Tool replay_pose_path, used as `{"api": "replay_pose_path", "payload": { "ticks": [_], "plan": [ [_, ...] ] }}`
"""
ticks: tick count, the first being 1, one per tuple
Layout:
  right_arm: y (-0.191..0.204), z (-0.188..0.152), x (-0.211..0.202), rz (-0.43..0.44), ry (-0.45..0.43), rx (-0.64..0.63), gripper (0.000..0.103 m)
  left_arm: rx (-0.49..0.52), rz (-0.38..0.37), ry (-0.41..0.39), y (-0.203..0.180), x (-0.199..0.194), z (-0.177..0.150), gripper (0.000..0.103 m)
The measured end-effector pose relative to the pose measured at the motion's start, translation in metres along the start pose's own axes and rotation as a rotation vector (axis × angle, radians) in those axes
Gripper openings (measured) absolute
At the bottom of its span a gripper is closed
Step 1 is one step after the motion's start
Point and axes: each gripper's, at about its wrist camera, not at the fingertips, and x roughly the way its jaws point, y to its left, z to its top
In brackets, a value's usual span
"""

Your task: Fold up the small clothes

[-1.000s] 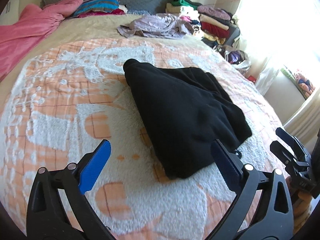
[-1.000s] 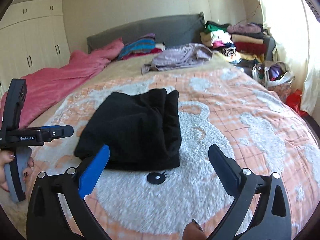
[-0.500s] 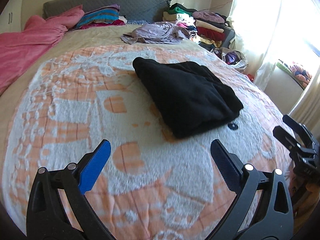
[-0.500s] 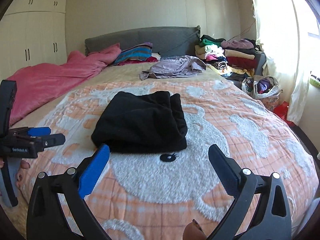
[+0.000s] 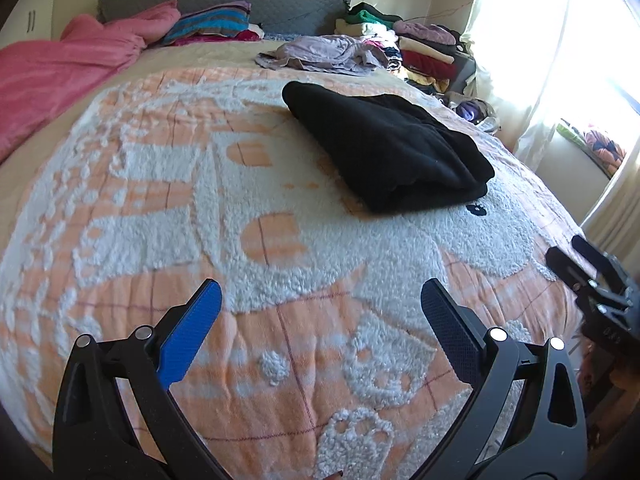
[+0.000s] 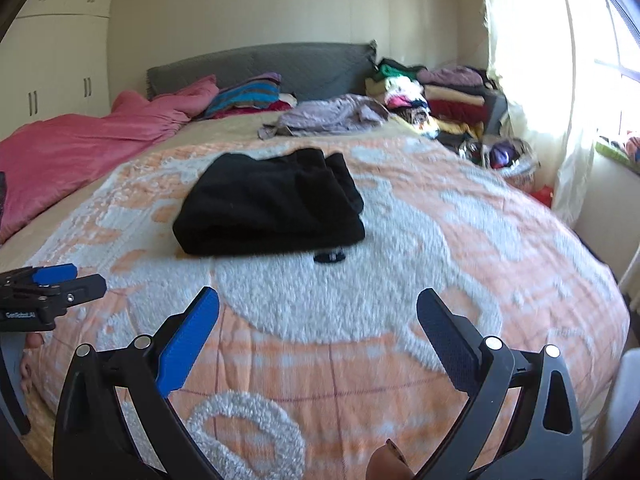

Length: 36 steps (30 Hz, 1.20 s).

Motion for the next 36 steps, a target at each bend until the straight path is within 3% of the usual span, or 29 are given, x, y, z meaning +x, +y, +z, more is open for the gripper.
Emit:
{"api": "replay_pose_path", "payload": {
  "ticks": [7,36],
  "plan": [
    [0.003,-0.010,0.010,0.004,0.042,0.005,0.098,0.001,0.016,0.012,0.001,0.004,-0.004,0.093],
    [0.005,-0.011,0.016,0.024,0.080,0.006,0.099,0.003,0.053,0.014,0.003,0.003,-0.004,0.093]
  ]
}}
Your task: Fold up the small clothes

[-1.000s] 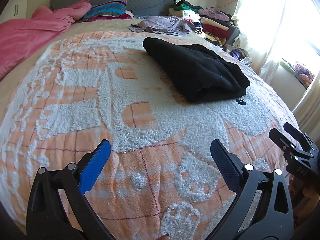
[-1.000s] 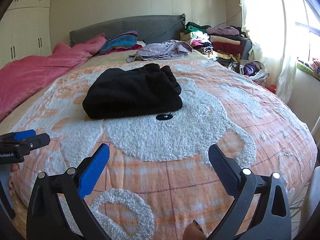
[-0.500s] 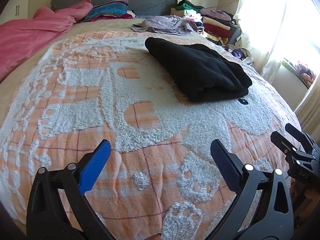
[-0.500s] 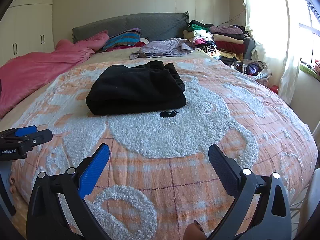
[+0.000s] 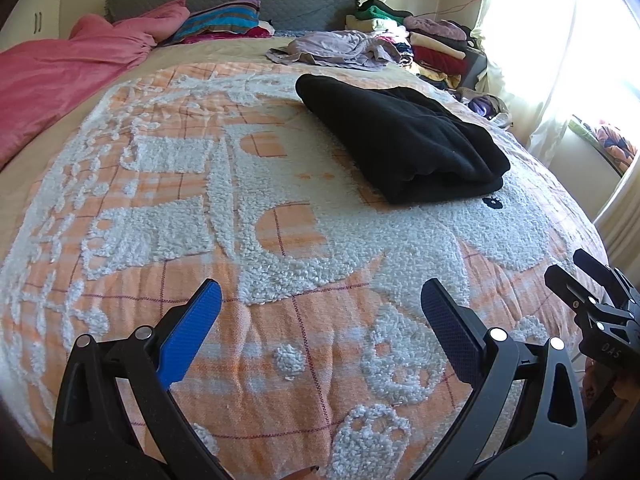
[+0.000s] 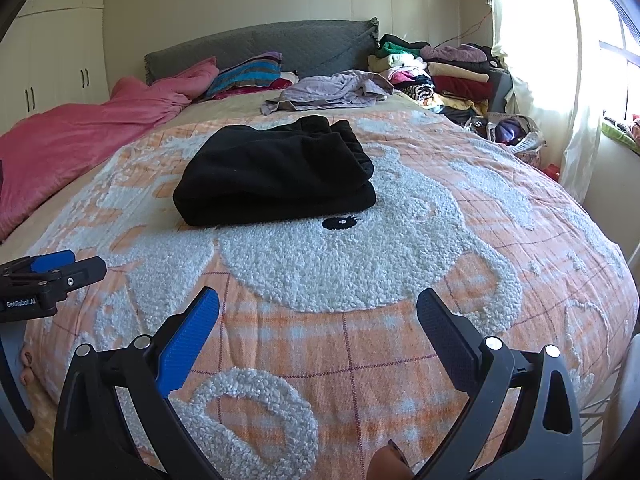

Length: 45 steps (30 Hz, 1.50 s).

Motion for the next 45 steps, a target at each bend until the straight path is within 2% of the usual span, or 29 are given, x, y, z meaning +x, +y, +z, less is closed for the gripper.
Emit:
{"api": "replay_pose_path", "payload": {
  "ticks": [45],
  "plan": [
    [-0.0014,-0.0036,-0.0044,-0.015,0.007,0.000,0.099,0.011,0.028,0.008,0.0008,-0.0002,0.0000,0.094]
  ]
}}
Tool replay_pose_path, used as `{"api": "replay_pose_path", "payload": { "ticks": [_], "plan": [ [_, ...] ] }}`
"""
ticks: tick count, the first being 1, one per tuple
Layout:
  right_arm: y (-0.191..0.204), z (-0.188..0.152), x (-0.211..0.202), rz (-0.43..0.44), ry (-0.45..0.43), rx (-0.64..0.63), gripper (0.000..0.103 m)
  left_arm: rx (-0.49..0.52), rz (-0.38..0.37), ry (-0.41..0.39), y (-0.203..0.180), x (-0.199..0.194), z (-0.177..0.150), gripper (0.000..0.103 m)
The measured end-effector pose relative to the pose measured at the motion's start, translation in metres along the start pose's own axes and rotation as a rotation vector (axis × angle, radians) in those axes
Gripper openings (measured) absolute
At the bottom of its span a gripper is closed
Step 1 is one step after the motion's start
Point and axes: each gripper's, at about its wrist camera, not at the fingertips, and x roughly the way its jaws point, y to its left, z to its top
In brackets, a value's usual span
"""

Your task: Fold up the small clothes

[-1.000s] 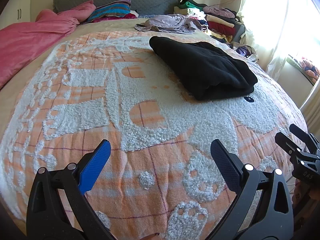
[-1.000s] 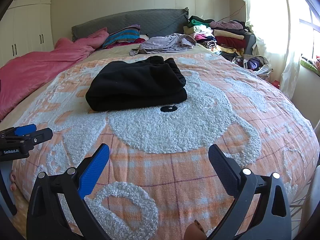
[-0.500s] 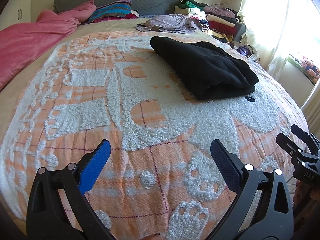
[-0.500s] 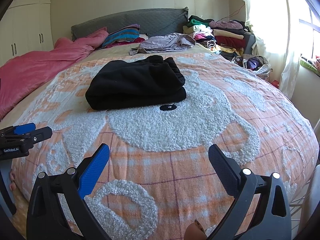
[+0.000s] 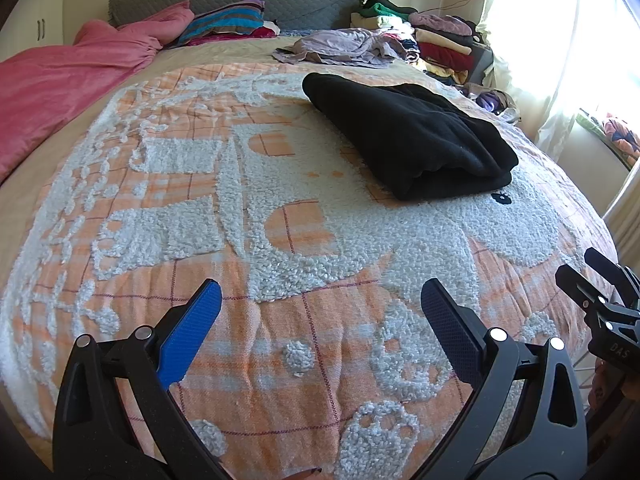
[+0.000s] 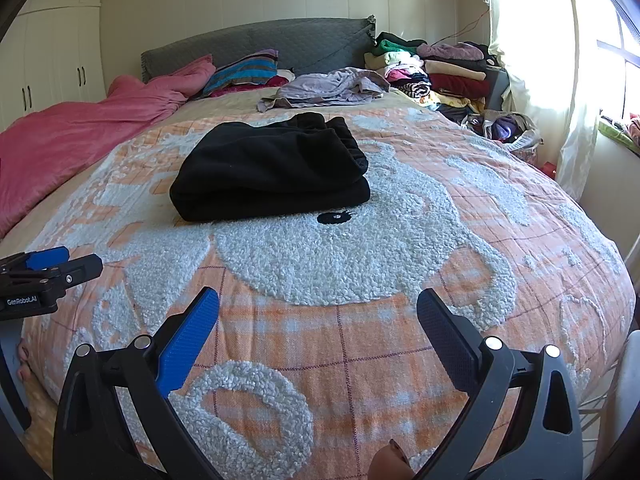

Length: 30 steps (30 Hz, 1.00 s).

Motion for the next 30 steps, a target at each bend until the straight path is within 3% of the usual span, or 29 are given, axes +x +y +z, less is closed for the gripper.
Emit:
{"api": "replay_pose_path", "payload": {
  "ticks": [11,16,20,22,25,28,30],
  "plan": [
    [-0.008,-0.001,0.001,-0.044,0.006,0.031,0.099,0.008,0.018,0.015,0.005,0.002,0.001,0.093],
    [-0.036,-0.005,-0.002,-0.148,0.013,0.098,0.099,0.004,0.031,0.027,0.006,0.005,0.001,0.093],
    [-0.098,-0.013,-0.016,-0.310,0.013,0.237,0.098,-0.059,0.035,0.029,0.033,0.001,0.006,0.093],
    [-0.149,-0.020,-0.028,-0.410,0.024,0.353,0.098,-0.109,0.067,0.022,0.057,-0.004,0.013,0.094],
    [-0.243,-0.039,-0.054,-0.631,0.030,0.547,0.098,-0.204,0.165,-0.001,0.123,-0.015,0.035,0.093],
    [-0.336,-0.066,-0.076,-0.868,0.107,0.678,0.098,-0.247,0.332,-0.031,0.199,-0.029,0.056,0.093],
    [-0.392,-0.087,-0.083,-0.929,0.188,0.771,0.098,-0.267,0.474,-0.029,0.254,-0.032,0.069,0.093]
  ]
}}
